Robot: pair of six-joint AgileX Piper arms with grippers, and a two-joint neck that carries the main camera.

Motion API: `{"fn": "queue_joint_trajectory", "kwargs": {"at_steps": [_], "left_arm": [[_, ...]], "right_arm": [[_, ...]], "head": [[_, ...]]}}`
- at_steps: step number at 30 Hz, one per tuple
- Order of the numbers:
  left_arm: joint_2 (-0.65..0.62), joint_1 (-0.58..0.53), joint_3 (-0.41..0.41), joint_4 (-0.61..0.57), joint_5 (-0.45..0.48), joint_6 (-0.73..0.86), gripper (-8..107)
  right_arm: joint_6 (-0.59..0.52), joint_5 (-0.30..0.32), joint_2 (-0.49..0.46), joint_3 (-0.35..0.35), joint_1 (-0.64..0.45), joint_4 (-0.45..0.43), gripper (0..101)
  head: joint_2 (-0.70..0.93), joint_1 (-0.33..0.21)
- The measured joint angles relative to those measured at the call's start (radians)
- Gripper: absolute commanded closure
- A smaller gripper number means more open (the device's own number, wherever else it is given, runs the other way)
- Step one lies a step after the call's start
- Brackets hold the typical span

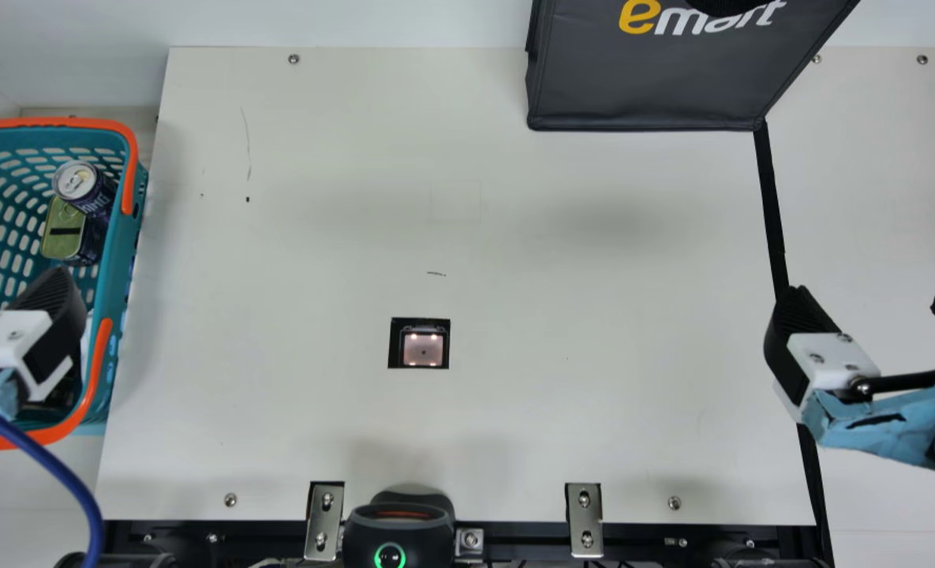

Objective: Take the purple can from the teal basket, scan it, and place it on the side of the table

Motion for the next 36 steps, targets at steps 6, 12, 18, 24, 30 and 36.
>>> {"fn": "queue_joint_trajectory", "kwargs": {"at_steps": [6, 12, 18, 24, 30, 36], "left_arm": [[0.0, 0.0, 0.0, 0.0, 0.0, 0.0, 9], [0.0, 0.0, 0.0, 0.0, 0.0, 0.0, 9], [0.0, 0.0, 0.0, 0.0, 0.0, 0.0, 9], [0.0, 0.0, 0.0, 0.0, 0.0, 0.0, 9], [0.0, 0.0, 0.0, 0.0, 0.0, 0.0, 9], [0.0, 0.0, 0.0, 0.0, 0.0, 0.0, 9]], "right_arm": [[0.0, 0.0, 0.0, 0.0, 0.0, 0.0, 6], [0.0, 0.0, 0.0, 0.0, 0.0, 0.0, 6], [0.0, 0.0, 0.0, 0.0, 0.0, 0.0, 6], [0.0, 0.0, 0.0, 0.0, 0.0, 0.0, 6], [0.0, 0.0, 0.0, 0.0, 0.0, 0.0, 6], [0.0, 0.0, 0.0, 0.0, 0.0, 0.0, 6]], "head": [[0.08, 0.0], [0.213, 0.0], [0.342, 0.0], [0.35, 0.0], [0.348, 0.0], [0.348, 0.0]]}}
